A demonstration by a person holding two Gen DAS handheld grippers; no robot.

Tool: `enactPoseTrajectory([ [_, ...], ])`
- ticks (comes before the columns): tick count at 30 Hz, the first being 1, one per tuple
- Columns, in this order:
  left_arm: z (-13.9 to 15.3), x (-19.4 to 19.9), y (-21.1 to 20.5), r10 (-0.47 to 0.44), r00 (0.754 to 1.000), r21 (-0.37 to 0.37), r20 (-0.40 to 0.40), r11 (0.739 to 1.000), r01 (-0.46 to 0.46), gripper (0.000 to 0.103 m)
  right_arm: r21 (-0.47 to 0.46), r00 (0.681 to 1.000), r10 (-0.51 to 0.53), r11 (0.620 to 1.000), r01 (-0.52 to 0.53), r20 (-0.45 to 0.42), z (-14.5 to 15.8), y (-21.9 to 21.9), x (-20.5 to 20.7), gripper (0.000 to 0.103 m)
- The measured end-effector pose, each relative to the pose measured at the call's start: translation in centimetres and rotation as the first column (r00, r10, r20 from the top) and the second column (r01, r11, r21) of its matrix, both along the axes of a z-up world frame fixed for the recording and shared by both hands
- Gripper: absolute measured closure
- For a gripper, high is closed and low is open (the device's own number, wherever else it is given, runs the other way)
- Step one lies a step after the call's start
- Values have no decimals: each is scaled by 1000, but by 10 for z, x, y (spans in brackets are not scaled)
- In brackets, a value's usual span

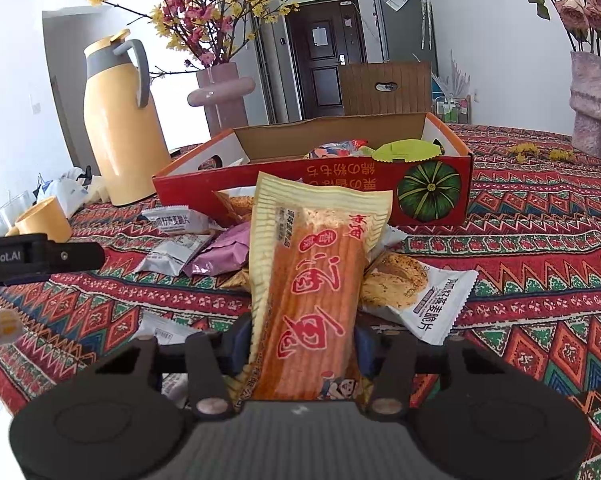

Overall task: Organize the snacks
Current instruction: 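Grasp another white snack packet with the left gripper while the right holds the bread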

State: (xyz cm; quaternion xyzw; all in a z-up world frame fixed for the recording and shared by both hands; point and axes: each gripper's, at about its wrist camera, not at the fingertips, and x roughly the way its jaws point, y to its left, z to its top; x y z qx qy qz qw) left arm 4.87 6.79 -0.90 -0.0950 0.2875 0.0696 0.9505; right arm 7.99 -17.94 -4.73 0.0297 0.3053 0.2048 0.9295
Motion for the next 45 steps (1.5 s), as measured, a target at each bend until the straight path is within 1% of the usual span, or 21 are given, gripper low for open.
enactPoseTrajectory([
  [7, 1, 0, -8, -17, 1000, 8, -9, 1000, 17, 0, 29, 999, -7, 1000, 6, 33, 7, -9, -8, 57],
  [13, 1, 0, -22, -51, 998, 23, -31, 998, 51, 0, 51, 998, -14, 999, 11, 63, 13, -18, -15, 57],
  [17, -1, 1, -33, -83, 995, 25, -54, 996, 84, 0, 63, 997, -28, 998, 23, 76, 16, -28, -19, 57],
  [21, -6, 4, -45, -121, 988, 10, -98, 992, 123, 0, 72, 996, -42, 997, 37, 81, 16, -37, -22, 57],
  [26, -12, 6, -62, -151, 979, 23, -134, 988, 156, 0, 85, 995, -54, 995, 47, 85, 15, -47, -26, 57],
  [41, -24, 3, -91, -144, 968, 80, -207, 983, 163, 0, 115, 995, -54, 992, 45, 80, 9, -66, -35, 57],
  [45, -26, 2, -98, -151, 964, 89, -219, 981, 174, 4, 118, 995, -55, 992, 46, 77, 8, -68, -36, 57],
])
